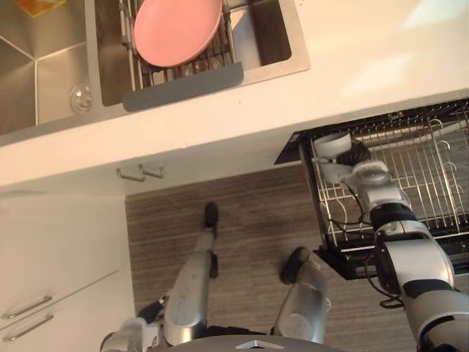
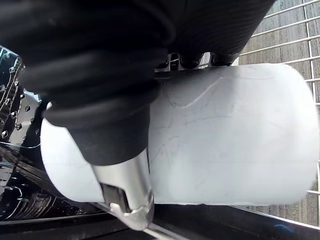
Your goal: Walk over to the sink, pick up the cup, carry it to the dishwasher, place the cup inside the dishwasher, then close the dishwasher door
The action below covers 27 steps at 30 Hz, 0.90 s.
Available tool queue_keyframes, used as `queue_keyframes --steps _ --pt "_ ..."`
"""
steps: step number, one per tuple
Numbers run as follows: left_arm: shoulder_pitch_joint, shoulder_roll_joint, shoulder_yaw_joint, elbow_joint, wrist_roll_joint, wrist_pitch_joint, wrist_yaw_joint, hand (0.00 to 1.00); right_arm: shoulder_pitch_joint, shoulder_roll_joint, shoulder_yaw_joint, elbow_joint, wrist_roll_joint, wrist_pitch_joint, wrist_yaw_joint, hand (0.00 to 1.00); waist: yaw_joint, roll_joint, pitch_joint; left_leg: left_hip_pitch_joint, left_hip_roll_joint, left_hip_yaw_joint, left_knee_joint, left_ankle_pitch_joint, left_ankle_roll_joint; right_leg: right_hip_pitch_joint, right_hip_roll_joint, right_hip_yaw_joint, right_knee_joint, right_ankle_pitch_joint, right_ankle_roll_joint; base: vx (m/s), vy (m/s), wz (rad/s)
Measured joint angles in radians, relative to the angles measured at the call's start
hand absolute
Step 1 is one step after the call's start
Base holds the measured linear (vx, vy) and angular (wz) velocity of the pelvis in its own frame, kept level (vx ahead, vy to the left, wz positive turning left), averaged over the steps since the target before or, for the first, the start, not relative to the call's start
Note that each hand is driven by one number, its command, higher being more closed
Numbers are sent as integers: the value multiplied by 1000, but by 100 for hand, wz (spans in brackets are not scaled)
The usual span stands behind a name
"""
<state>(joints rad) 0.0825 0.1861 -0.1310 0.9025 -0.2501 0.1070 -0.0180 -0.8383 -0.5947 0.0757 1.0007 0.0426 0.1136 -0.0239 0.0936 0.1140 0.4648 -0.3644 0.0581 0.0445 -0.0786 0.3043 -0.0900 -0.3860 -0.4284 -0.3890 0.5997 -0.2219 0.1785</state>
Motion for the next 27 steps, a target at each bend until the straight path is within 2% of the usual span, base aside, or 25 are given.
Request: queue_keyframes --steps 1,4,5,8,12,16,18,20,22,23,26,27 --pt "-13 -1 -3 -2 -1 3 35 0 0 0 1 1 2 1 2 0 2 3 2 -2 0 -5 0 2 1 -2 -1 -2 6 -3 -1 -29 -64 7" --pt "-25 -1 -3 -29 -1 25 79 0 0 -1 21 1 31 22 21 0 5 3 2 -3 -1 -15 0 6 -4 -1 -2 -5 19 -11 -1 -35 -84 8" --pt "-28 -1 -2 -29 -1 33 80 0 0 -4 21 1 58 46 22 0 7 3 2 -3 -1 -18 0 6 -5 -1 -4 -8 26 -17 -2 -33 -81 9" --pt "-29 -1 3 -29 -1 48 80 0 0 -6 20 4 87 78 22 0 12 3 2 -4 -1 -23 0 8 -6 -4 -9 -13 49 -33 -5 -27 -92 9" --pt "-32 -2 10 -31 -1 51 80 0 1 -6 20 11 92 82 22 0 12 3 2 -3 -1 -38 0 11 -11 -3 -16 -22 74 -50 -9 -18 -108 10" --pt "-28 -3 12 -73 158 36 90 0 35 4 -1 -2 132 85 14 0 11 0 4 31 1 -34 0 12 -14 37 -14 -30 71 -55 -11 -10 -101 0" --pt "-15 0 13 -111 166 40 116 0 96 29 -24 -51 147 73 -8 0 8 -5 7 74 6 -27 0 -3 -18 91 -3 -34 41 -51 -6 14 -93 -15" --pt "2 1 16 -146 165 49 127 0 196 55 -35 -168 98 46 -37 0 1 -12 11 121 19 -13 -1 -20 -11 154 19 -39 -5 -39 -2 24 -53 -21" --pt "35 2 40 -166 165 62 146 0 329 94 -41 -355 8 30 -54 0 -18 -34 -2 163 36 14 -1 -41 -8 210 47 -43 -70 -18 4 50 -45 -27" --pt "43 2 48 -167 165 68 146 0 364 103 -42 -392 -6 27 -56 0 -21 -42 -12 168 39 21 -1 -46 -9 218 53 -42 -86 -13 6 82 -34 -29" --pt "96 14 76 -167 165 108 145 0 573 201 -92 -539 -14 38 -88 0 -45 -94 -80 221 50 61 0 -76 -16 295 82 -35 -183 18 19 156 -31 -24" --pt "107 16 83 -167 165 117 143 0 610 222 -98 -561 -21 43 -88 0 -46 -104 -96 238 52 70 0 -79 -13 312 86 -32 -203 24 22 235 -37 -34"
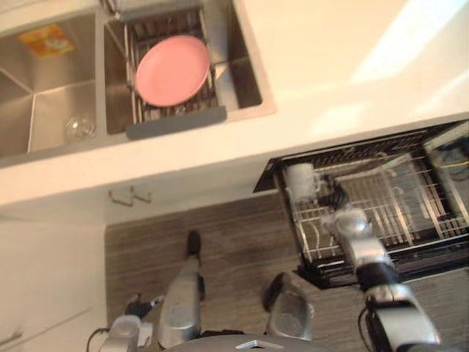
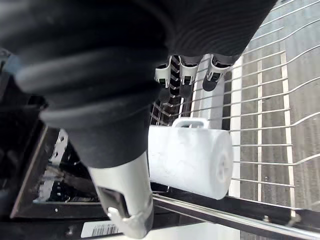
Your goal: Walk over to the sink, pick up the cup, carry it to the dishwasher, place the cup inside the dishwasher, then close the dishwasher door
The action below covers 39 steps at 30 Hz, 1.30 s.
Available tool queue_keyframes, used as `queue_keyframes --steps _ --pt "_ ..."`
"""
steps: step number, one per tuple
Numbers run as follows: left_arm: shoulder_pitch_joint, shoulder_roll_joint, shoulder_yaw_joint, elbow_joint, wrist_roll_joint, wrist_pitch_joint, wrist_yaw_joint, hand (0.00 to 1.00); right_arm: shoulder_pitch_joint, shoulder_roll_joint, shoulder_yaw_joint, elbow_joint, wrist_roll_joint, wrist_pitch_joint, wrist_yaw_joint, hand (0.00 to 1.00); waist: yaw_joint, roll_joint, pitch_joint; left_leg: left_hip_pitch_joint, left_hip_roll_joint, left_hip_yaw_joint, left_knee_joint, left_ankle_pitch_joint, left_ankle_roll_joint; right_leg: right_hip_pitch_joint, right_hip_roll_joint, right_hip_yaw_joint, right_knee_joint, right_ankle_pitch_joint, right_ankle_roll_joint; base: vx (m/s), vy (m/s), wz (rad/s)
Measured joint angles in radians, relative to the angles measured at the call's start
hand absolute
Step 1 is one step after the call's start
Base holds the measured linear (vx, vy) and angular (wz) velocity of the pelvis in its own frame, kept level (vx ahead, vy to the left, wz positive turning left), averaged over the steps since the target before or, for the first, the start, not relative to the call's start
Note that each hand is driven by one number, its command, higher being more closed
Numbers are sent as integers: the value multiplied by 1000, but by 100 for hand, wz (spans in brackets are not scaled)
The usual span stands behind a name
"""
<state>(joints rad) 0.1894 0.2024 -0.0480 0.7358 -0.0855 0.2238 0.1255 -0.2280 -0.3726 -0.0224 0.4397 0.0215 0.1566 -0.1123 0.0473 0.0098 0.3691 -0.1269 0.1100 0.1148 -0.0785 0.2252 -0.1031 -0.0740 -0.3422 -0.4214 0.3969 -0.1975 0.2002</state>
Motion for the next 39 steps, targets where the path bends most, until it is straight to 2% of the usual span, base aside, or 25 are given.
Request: queue_keyframes --steps 2,5,7,11,15,17,18,20,21,23,24,25,26,27,29,32,36,39 --pt "37 7 13 4 0 32 -2 0 125 55 -1 -82 -27 17 7 0 -17 -25 -68 56 -1 25 1 -21 -7 78 20 9 -84 28 11 202 -29 -34" --pt "40 1 50 36 -15 71 -23 0 182 76 -1 -154 -25 48 76 0 -27 -28 -125 117 11 60 2 -45 -11 148 49 32 -174 64 13 130 -30 -43" --pt "38 -9 72 62 -62 91 -34 0 201 99 0 -224 -11 60 125 0 -41 -28 -157 132 31 78 60 -87 -19 182 67 52 -212 77 7 2 -40 -36" --pt "38 -30 108 111 -132 105 -41 0 253 114 -2 -274 22 54 156 0 -49 -8 -198 128 70 83 154 -137 -27 212 98 68 -224 72 -7 -72 -43 -19" --pt "40 -58 128 143 -148 103 -37 0 277 127 -23 -273 22 39 154 0 -49 22 -221 126 94 86 181 -146 -27 213 119 81 -221 70 -16 -116 -25 -11" --pt "41 -65 127 151 -148 98 -33 0 280 127 -39 -277 40 15 151 0 -51 26 -229 122 96 89 177 -162 -13 213 121 81 -218 70 -16 -137 2 10" --pt "45 -70 126 158 -148 87 -32 0 294 128 -47 -321 97 6 142 0 -50 36 -239 111 96 106 171 -168 -5 215 121 78 -221 70 -16 -113 6 20" --pt "52 -76 128 158 -148 78 -30 0 311 131 -60 -374 131 -10 133 0 -55 35 -245 112 99 144 154 -172 3 220 121 76 -231 71 -16 -32 -7 50" --pt "54 -79 135 158 -146 69 -27 0 342 134 -107 -457 182 -59 122 0 -75 39 -247 94 113 218 150 -178 28 248 121 28 -273 89 -20 30 -13 92" --pt "54 -83 136 159 -145 64 -27 0 350 136 -149 -505 204 -94 117 0 -86 44 -250 83 124 272 158 -175 43 262 117 -13 -297 108 -23 42 10 92" --pt "55 -92 144 159 -143 62 -32 0 351 136 -191 -546 228 -135 107 0 -89 60 -255 57 145 326 178 -147 78 263 116 -47 -291 114 -14 52 39 80" --pt "58 -99 148 159 -142 59 -39 0 352 136 -219 -574 247 -166 99 0 -92 73 -256 45 154 347 192 -110 88 267 112 -70 -279 111 -5 68 69 81" --pt "60 -108 152 160 -135 50 -46 0 351 137 -243 -591 268 -209 84 0 -93 76 -257 41 147 354 201 -82 65 271 92 -86 -262 97 6 32 63 51" --pt "61 -107 154 160 -134 45 -49 0 350 139 -248 -594 276 -229 81 0 -88 72 -258 42 137 354 201 -83 62 270 82 -87 -256 94 10 38 95 25" --pt "72 -106 156 167 -141 28 -69 0 349 171 -255 -637 305 -297 79 0 -81 64 -256 41 108 355 199 -98 59 262 53 -79 -257 95 19 30 90 -4" --pt "74 -107 157 181 -189 11 -76 0 346 187 -254 -663 310 -341 70 0 -79 54 -252 40 102 372 251 -138 62 263 33 -49 -269 104 30 19 78 -22" --pt "77 -107 154 190 -227 -28 -110 0 338 186 -254 -662 325 -351 12 0 -82 50 -249 34 102 384 320 -185 66 266 8 -28 -265 106 43 19 75 -18" --pt "55 -95 154 188 -226 -37 -171 0 329 190 -256 -663 326 -352 -55 0 -79 22 -235 9 71 368 373 -225 74 240 -49 -32 -220 89 38 5 123 1"
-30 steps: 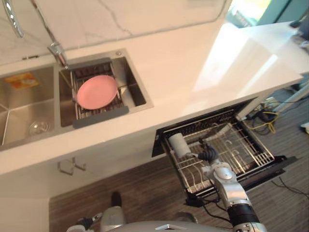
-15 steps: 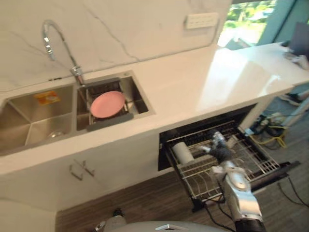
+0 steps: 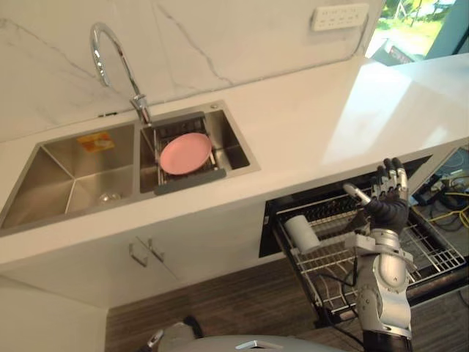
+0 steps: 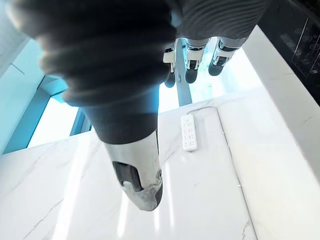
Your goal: Walk over to the sink, pick up the cup, carry it to the dishwasher, place the cup inside the dishwasher, then close the dishwasher door
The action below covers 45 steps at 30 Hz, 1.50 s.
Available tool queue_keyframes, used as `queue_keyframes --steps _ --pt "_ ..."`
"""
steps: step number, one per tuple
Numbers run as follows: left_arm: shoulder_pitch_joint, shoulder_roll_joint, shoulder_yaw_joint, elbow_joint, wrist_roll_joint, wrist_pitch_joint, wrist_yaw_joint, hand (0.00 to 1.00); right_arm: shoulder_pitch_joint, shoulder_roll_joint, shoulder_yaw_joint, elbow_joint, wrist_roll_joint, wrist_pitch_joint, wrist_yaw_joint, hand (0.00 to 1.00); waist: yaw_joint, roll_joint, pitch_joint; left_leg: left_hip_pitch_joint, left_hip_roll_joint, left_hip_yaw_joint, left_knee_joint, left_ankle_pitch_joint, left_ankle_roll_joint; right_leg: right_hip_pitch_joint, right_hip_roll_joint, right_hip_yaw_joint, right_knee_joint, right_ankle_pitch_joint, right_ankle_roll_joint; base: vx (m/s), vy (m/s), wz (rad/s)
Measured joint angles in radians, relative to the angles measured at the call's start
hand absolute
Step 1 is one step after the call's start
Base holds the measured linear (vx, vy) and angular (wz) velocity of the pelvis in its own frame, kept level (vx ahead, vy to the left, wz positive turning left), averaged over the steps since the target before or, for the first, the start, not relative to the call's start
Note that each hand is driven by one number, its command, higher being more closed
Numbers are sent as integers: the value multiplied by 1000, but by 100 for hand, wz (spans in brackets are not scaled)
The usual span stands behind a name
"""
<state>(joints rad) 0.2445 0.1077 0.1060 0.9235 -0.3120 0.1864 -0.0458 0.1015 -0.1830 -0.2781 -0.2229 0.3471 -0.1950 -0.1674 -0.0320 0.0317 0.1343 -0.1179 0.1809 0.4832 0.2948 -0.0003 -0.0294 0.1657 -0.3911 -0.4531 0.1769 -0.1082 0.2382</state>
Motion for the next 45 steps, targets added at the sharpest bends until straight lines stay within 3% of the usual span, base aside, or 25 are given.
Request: queue_keyframes --steps 1,2,4,5,6,7,8,9,10,11,14,16,22,23,29,33,36,38,41,45 --pt "-2 9 -1 0 0 -6 -24 0 2 0 -2 0 1 -1 -29 0 4 -13 8 -10 -14 -25 87 -70 6 7 -22 1 31 -10 -14 88 173 9" --pt "-3 24 -28 14 3 -9 -39 0 9 -1 -2 -1 1 -3 -46 0 -3 -16 14 -14 -29 -52 104 -124 19 -12 -37 33 144 -10 -90 92 186 22" --pt "-14 43 -79 16 4 -12 -66 0 28 4 -4 -2 1 -3 -64 0 -28 -18 16 -3 -55 -102 56 -132 28 -122 -26 180 342 39 -236 31 196 77" --pt "-38 70 -111 22 13 -9 -83 0 32 24 -13 -2 1 -3 -74 0 -48 -13 21 14 -74 -163 -41 -117 7 -182 73 316 404 -30 -164 95 187 130" --pt "-56 102 -121 32 22 -2 -112 0 31 48 -20 -5 1 -8 -87 0 -61 -75 13 51 -126 -197 -108 -99 10 -227 150 383 359 -62 -152 187 121 111" --pt "-68 118 -130 30 22 4 -122 0 34 53 -29 -24 1 -14 -89 0 -60 -83 22 48 -134 -219 -56 -103 15 -249 186 387 344 -62 -151 341 94 68" --pt "-74 133 -136 39 23 19 -134 0 29 67 -51 -41 1 -42 -85 0 -51 -116 40 78 -149 -243 -67 -119 51 -287 231 397 315 -78 -161 268 51 28" --pt "-77 144 -141 37 22 25 -138 0 21 70 -56 -48 1 -45 -82 0 -50 -132 47 76 -154 -236 -59 -123 58 -308 245 395 287 -75 -162 219 -14 23" --pt "-77 147 -146 30 21 28 -144 0 28 67 -66 -56 1 -50 -73 0 -52 -137 46 46 -152 -243 -11 -144 56 -327 265 396 223 -24 -165 105 10 21" --pt "-81 138 -150 30 20 32 -152 0 39 66 -88 -57 1 -62 -59 0 -52 -120 48 41 -146 -264 7 -158 52 -306 279 392 201 -7 -165 110 18 17" --pt "-67 113 -149 2 -10 29 -206 0 49 58 -97 -57 1 -68 -57 0 -53 -69 46 45 -137 -254 -17 -165 52 -240 294 389 36 51 -154 98 74 -6" --pt "-64 111 -149 -7 -23 33 -245 0 47 57 -96 -58 2 -68 -60 0 -49 -65 43 68 -139 -234 -49 -161 51 -212 295 394 -24 77 -152 69 72 -19" --pt "-51 112 -152 12 -23 32 -262 0 43 57 -78 -60 13 -71 -49 0 -42 -73 15 107 -156 -203 -106 -148 63 -195 291 422 -66 87 -149 56 36 -15" --pt "-34 138 -195 71 -20 35 -285 0 46 57 -39 -60 176 -57 172 0 -57 -107 -59 213 -201 -178 -291 -68 64 -186 273 442 -62 85 -149 33 12 -2" --pt "-26 140 -195 72 -21 35 -285 0 46 57 -25 -57 177 -57 173 0 -53 -111 -62 224 -206 -178 -313 -48 69 -191 271 438 -52 84 -149 -5 -1 1" --pt "-42 143 -196 72 -39 63 -270 0 56 61 58 -26 247 -48 184 0 -52 -113 -62 202 -207 -210 -313 -25 71 -198 257 380 -44 85 -149 -30 -16 26" --pt "-57 144 -194 71 -83 101 -211 0 56 76 100 -26 299 -32 196 0 -31 -113 -51 206 -204 -259 -317 -17 62 -151 253 311 -72 85 -149 -63 -24 53" --pt "-58 136 -155 70 -174 156 -134 0 53 76 140 -26 312 9 230 0 -2 -112 -49 211 -194 -266 -328 -16 60 -106 250 239 -123 90 -147 -94 -16 37" --pt "-51 121 -79 73 -257 214 -93 0 48 75 158 -26 293 57 229 0 19 -111 -49 217 -175 -221 -374 0 38 -90 249 166 -162 101 -146 -33 2 38" --pt "-16 96 -18 82 -294 218 -89 0 16 71 156 -24 269 73 220 0 23 -100 -48 227 -156 -171 -379 27 24 -81 256 162 -174 107 -147 38 -4 7"
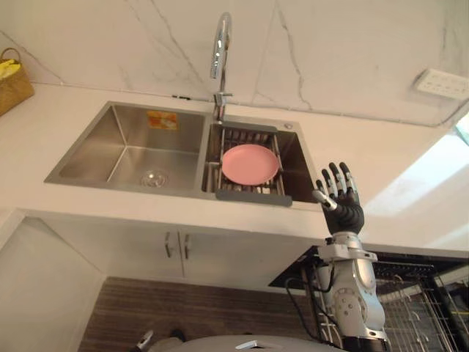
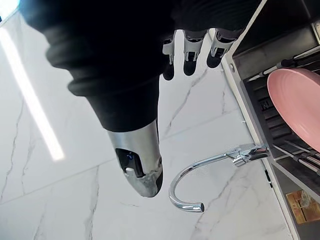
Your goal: Walk over to the sink, pick up the cup, carry it to the dishwasher, place the cup inside the dishwasher, then close the dishwasher door
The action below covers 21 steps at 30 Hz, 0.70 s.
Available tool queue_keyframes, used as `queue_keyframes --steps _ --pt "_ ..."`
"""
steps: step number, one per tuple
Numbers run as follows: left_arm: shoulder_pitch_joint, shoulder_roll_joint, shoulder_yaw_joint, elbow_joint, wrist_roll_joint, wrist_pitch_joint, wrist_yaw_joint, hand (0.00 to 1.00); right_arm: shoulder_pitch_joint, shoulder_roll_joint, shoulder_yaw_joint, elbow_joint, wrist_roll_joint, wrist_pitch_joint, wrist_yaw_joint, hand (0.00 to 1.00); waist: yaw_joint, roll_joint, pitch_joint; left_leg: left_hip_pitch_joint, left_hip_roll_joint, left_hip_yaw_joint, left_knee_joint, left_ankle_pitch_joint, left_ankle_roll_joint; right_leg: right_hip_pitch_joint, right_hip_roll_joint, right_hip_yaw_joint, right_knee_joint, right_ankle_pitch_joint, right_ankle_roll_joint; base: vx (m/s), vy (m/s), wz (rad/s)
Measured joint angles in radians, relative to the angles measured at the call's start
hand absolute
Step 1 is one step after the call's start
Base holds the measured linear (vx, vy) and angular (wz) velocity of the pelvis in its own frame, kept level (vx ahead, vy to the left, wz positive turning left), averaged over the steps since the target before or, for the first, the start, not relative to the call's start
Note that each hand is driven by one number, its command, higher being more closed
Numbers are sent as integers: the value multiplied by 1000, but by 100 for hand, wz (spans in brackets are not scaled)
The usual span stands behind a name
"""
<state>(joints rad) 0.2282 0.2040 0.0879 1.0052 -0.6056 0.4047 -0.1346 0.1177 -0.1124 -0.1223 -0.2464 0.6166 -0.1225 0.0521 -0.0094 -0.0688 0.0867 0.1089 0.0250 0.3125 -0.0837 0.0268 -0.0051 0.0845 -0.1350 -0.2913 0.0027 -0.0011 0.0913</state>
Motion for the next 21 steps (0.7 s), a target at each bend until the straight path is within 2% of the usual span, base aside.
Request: queue_keyframes --steps 5,12,13,16,21 --pt "-1 -21 28 17 1 0 0 0 -37 -53 2 0 -267 1 -71 0 1 21 5 -3 -2 -5 0 0 0 27 1 -29 -37 27 9 76 -3 6" --pt "-6 -27 26 -11 111 -15 -11 0 -210 -189 -3 93 -510 71 -142 0 7 32 4 -3 -7 -66 0 5 -7 74 0 -110 -55 23 17 26 -14 28" --pt "-6 -27 26 -13 111 -17 -11 0 -230 -210 -5 116 -578 92 -147 0 11 34 3 -3 -9 -77 0 7 -7 80 -2 -124 -55 20 20 -27 -14 37" --pt "-5 -29 24 -14 111 -15 -7 0 -278 -272 -6 171 -729 125 -138 0 12 41 -1 -18 -19 -114 -1 16 -3 86 -8 -163 -54 15 24 -42 1 36" --pt "-5 -29 19 -14 131 15 -6 0 -399 -357 15 296 -988 144 -116 0 15 47 -3 -29 -29 -145 -2 26 3 92 -15 -196 -54 15 25 -38 16 20"
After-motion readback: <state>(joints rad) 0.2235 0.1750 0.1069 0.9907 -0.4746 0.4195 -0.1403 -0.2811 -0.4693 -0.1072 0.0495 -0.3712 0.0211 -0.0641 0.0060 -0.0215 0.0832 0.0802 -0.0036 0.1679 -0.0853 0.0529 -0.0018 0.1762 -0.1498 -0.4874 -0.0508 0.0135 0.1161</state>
